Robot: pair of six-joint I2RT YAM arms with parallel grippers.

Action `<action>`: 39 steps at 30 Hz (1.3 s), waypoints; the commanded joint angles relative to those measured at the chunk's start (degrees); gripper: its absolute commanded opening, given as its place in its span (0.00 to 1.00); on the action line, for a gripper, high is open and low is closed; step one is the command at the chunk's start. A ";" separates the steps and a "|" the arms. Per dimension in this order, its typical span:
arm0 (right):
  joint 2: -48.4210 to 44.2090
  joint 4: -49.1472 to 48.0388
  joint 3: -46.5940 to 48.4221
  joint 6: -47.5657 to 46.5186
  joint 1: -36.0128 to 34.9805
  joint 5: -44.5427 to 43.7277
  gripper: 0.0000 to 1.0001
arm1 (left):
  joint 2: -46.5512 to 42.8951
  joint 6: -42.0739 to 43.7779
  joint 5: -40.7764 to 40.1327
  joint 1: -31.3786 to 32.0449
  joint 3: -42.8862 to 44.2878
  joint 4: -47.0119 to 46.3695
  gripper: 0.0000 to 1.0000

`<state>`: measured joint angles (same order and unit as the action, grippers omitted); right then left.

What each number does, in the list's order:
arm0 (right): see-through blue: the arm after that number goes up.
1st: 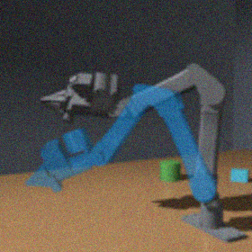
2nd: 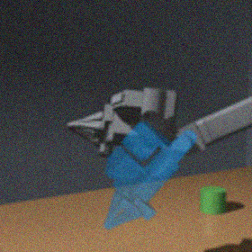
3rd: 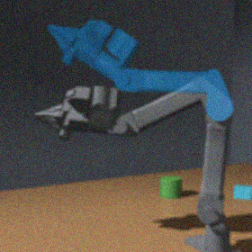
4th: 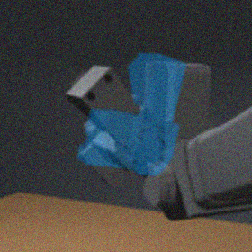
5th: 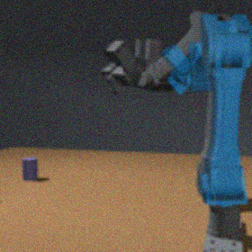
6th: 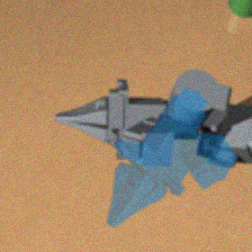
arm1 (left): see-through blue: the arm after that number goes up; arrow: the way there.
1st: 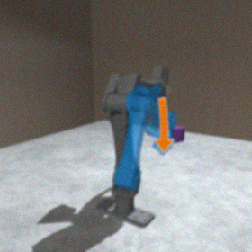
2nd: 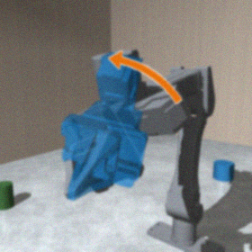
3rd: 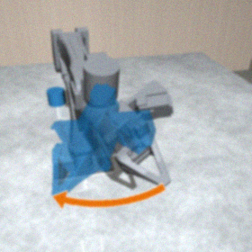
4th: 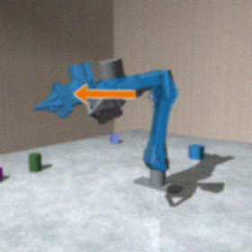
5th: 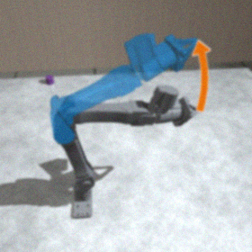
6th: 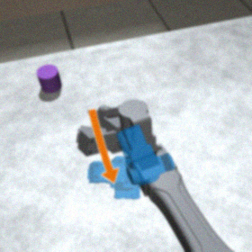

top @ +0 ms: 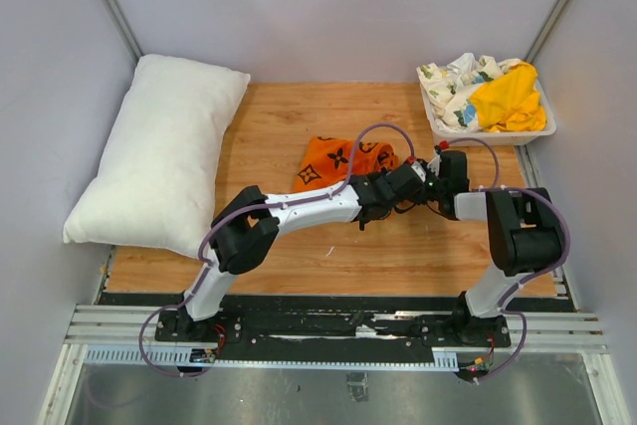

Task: Remove the pillowcase from the pillow
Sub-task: Fold the pillowcase at the center of the board.

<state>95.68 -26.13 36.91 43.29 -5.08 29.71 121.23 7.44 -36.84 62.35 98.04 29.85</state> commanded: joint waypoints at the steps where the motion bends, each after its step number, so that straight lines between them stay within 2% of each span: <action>1: 2.91 -4.57 0.75 1.62 -1.84 0.44 0.34 | 2.78 -1.27 2.22 0.69 2.45 -1.79 0.00; 9: 6.10 -6.30 0.51 2.43 -2.43 1.00 0.29 | 3.13 -2.21 3.64 0.72 1.08 -2.87 0.03; 14: 6.84 -6.06 0.77 2.33 -2.40 1.05 0.28 | 1.92 -3.91 6.37 0.72 1.96 -1.82 0.38; 16: 6.82 -6.04 0.49 2.35 -2.42 0.93 0.28 | 0.14 -4.82 9.63 0.74 2.47 -1.20 0.57; 18: 6.60 -6.17 -0.06 2.40 -2.39 0.41 0.29 | -3.13 -5.61 13.70 0.71 2.68 -1.02 0.82; 20: 6.03 -6.29 -0.66 2.48 -2.33 -0.10 0.32 | -6.17 -6.16 17.88 0.52 2.91 -0.53 0.96; 21: 5.49 -6.30 -1.04 2.58 -2.30 -0.44 0.33 | -7.58 -6.63 20.38 0.22 3.11 -0.19 0.98; 26: 0.80 -5.81 -3.12 2.73 -1.03 -1.69 0.38 | -17.27 -10.94 37.48 -5.23 1.69 -1.24 0.99; 30: -5.06 -3.22 -3.77 1.46 0.08 -3.00 0.40 | -26.39 -17.71 56.32 -15.27 -8.34 -11.68 0.99; 31: -6.50 -2.29 -3.71 1.14 0.26 -3.40 0.40 | -27.60 -18.90 57.72 -17.78 -10.46 -14.35 0.99; 34: -11.45 0.90 -3.42 -0.43 0.42 -5.27 0.41 | -28.80 -19.92 56.79 -23.90 -15.93 -17.58 0.87; 37: -16.62 4.58 -2.54 -2.06 0.42 -7.06 0.43 | -27.95 -20.20 57.37 -27.93 -21.19 -21.64 0.66; 39: -19.87 6.85 -1.64 -3.33 0.30 -8.47 0.47 | -27.40 -20.75 59.10 -29.19 -24.01 -25.45 0.62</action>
<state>81.17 -24.95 33.47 43.72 -5.15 25.15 90.94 -11.22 15.84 34.76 80.03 10.79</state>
